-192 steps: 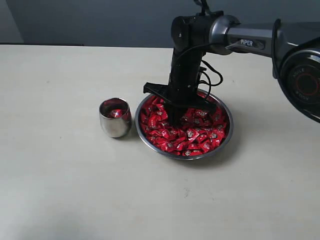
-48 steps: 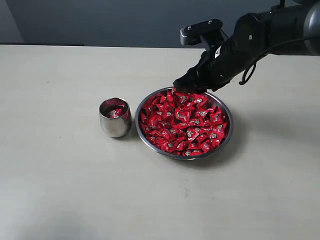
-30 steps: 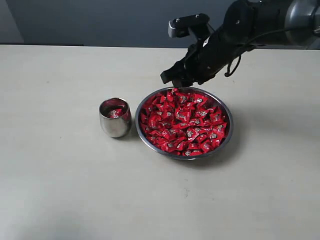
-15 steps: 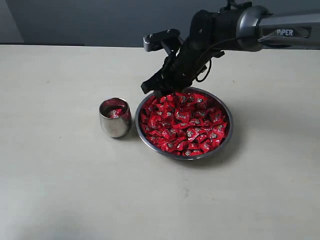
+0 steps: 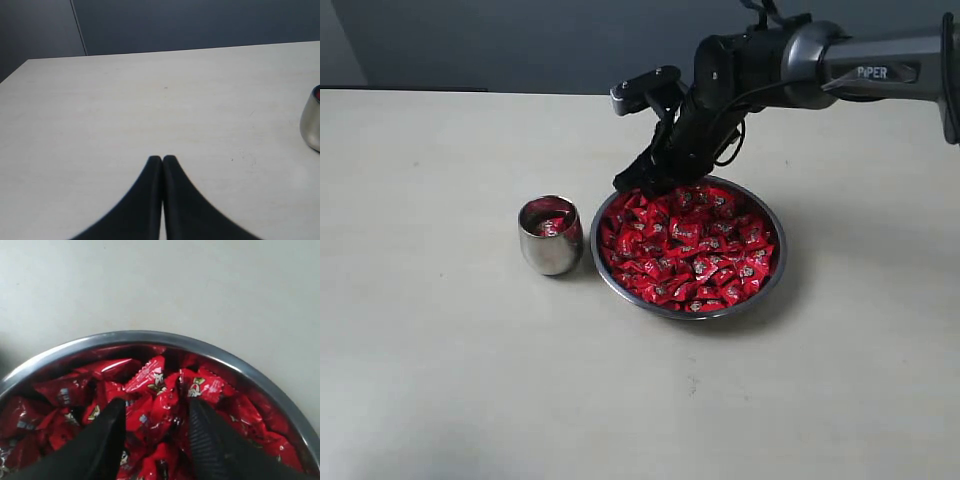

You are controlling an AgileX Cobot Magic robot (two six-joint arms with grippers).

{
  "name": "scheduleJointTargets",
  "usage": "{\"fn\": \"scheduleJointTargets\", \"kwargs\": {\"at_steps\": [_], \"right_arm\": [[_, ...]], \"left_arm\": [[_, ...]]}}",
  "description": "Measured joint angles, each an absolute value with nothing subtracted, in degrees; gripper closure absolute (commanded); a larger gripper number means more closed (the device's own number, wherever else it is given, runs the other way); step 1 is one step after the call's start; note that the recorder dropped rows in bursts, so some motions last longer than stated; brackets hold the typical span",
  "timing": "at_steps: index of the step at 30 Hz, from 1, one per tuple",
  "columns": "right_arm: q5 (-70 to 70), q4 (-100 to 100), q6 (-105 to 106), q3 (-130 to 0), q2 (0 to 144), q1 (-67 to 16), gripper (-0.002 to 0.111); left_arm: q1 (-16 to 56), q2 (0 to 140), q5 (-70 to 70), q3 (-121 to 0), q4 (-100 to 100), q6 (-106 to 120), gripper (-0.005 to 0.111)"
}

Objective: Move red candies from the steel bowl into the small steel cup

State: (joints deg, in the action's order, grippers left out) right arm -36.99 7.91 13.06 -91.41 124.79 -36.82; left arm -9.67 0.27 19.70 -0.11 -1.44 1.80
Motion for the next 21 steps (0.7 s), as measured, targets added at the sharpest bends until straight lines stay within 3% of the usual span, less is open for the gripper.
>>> {"fn": "scheduleJointTargets", "kwargs": {"at_steps": [9, 12, 17, 21], "right_arm": [[-36.8, 7.8, 13.0, -91.4, 127.1, -36.8, 0.068], [-36.7, 7.8, 13.0, -91.4, 127.3, -36.8, 0.077], [-36.6, 7.8, 12.9, -91.4, 127.3, -36.8, 0.106], [-36.5, 7.8, 12.9, -91.4, 127.3, -36.8, 0.109]], "left_arm": [[-9.7, 0.3, 19.7, -0.1, -1.4, 1.8, 0.106], [-9.7, 0.3, 19.7, -0.1, -1.4, 1.8, 0.106], [-9.7, 0.3, 19.7, -0.1, -1.4, 1.8, 0.106], [-9.7, 0.3, 19.7, -0.1, -1.4, 1.8, 0.106]]}}
